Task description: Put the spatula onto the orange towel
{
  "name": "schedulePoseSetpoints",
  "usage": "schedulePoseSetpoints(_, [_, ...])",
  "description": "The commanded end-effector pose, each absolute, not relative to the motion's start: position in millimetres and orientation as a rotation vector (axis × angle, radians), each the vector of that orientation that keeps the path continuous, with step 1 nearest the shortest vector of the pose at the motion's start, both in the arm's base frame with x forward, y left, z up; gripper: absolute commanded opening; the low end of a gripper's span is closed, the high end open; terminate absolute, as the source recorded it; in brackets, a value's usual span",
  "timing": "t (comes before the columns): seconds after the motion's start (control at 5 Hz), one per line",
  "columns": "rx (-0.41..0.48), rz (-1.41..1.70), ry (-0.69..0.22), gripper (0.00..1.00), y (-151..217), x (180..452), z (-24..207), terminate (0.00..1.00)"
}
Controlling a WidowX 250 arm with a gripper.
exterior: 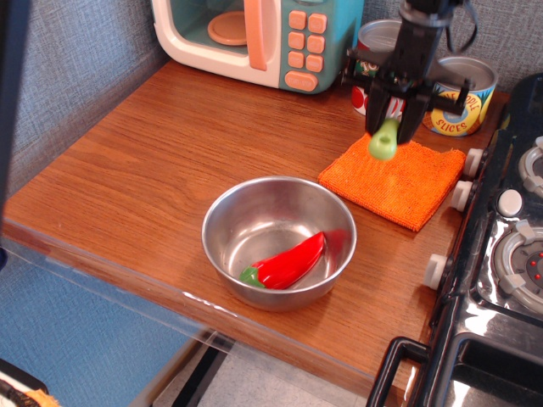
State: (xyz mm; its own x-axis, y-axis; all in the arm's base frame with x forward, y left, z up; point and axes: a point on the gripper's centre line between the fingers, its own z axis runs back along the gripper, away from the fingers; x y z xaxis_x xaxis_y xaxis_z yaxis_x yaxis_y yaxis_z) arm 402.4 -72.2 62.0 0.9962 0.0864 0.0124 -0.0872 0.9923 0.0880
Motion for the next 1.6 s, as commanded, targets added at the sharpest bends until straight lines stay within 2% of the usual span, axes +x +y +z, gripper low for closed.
schedulePoseSetpoints(0.0, [0.048,0.084,-0.027,1.00,-66,402,59,0.00])
schedulePoseSetpoints(0.4, [0.021,0.044,-0.079,1.00,-65,397,76,0.00])
schedulePoseSetpoints(0.6, [0.032,0.042,-0.144,1.00,-41,382,108,0.00])
schedulePoseSetpoints(0.8, [0.026,0.126,-0.174,1.00,-3,365,122,0.00])
schedulePoseSetpoints(1.0, [0.038,0.157,-0.149,1.00,29,353,114,0.00])
schedulePoseSetpoints(1.4, [0.055,0.102,-0.130,1.00,44,347,104,0.00])
